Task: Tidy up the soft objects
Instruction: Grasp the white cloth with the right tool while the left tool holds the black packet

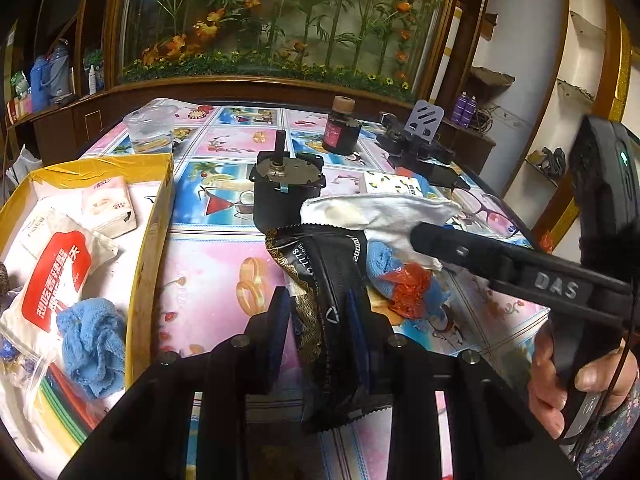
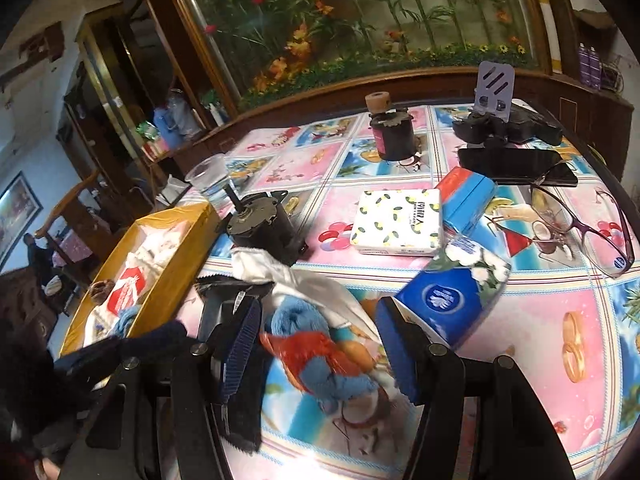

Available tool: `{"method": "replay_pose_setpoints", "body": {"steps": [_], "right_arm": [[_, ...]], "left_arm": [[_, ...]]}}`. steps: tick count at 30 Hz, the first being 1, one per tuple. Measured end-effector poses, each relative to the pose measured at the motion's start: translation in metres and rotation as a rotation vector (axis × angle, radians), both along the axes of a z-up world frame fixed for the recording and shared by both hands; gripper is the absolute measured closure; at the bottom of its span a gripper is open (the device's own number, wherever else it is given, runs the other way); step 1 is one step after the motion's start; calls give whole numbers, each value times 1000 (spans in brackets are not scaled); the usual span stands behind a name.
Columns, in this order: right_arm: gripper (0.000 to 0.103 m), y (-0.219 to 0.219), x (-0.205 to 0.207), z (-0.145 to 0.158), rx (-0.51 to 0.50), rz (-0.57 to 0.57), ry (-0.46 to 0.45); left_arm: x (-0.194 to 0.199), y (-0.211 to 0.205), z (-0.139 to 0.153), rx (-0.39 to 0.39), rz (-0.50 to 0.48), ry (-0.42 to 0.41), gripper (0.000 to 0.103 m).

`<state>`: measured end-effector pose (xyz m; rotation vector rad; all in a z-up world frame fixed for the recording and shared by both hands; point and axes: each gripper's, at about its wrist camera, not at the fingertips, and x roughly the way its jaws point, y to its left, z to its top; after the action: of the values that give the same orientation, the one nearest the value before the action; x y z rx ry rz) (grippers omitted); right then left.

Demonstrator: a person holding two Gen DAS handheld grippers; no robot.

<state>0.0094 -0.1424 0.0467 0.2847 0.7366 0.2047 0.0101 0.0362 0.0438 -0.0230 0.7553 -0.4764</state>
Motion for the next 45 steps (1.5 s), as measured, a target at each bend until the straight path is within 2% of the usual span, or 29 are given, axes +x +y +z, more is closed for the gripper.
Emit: {"method": "replay_pose_setpoints", "body": {"steps": [1,3,4,5,6,7,9,14,15,16,17,18,21,26,29,32,35,37,39,41,45], "right_arm": [[38,4,5,0,-3,3,3],[38,12,16,-3,-15,-13,23],[39,13,22,-6,9,-7,28],[61,13,26,-9,31,-6,36],[100,12,29,-12,48,-2,54],[99,11,29,-13,60,7,64],[99,3,20,-6,93,1,18],[99,-22,-18,34,149,-40,-189],[99,-25,-27,41,160,-34,-224],[99,-31,-39,46,178,-29,-260],[99,-35,-49,48,195,-31,-285],[99,-40,-57,49,211,-31,-299],[99,-56,-77,39,282,25,-270],[99,-67,-109,19,351,119,-154],[98,-62,-118,11,319,168,-64],[97,-53,-112,-2,208,141,47],[97,-46,-100,-9,134,74,70],[87,-38,-94,-12,48,36,63],[69,-28,-91,-12,-25,20,65],[61,-24,-92,-9,-55,34,48],[36,-22,-98,0,-81,46,-13]], "left_arm": [[0,-1,-2,-5,-10,8,68],[0,-4,-4,7,-16,13,49],[-1,-5,-3,15,-11,5,44],[-1,-5,-3,13,-13,2,38],[-1,-5,-4,9,-16,1,35],[-1,-6,-4,13,-16,2,34],[1,-9,-8,30,-12,14,31],[11,-19,-16,60,-7,38,31],[14,-20,-18,57,-9,51,33],[16,-21,-20,58,-11,67,39],[20,-23,-24,62,-16,88,62],[22,-23,-27,60,-24,111,69],[20,-21,-23,56,-13,88,76],[20,-17,-24,56,-1,81,76],[19,-17,-24,65,1,77,76],[19,-17,-23,65,2,77,76],[19,-16,-23,65,7,76,76],[20,-14,-23,60,10,79,76],[20,-14,-23,60,9,79,76],[20,-14,-23,62,10,79,76],[20,-13,-23,62,10,78,76]]}}
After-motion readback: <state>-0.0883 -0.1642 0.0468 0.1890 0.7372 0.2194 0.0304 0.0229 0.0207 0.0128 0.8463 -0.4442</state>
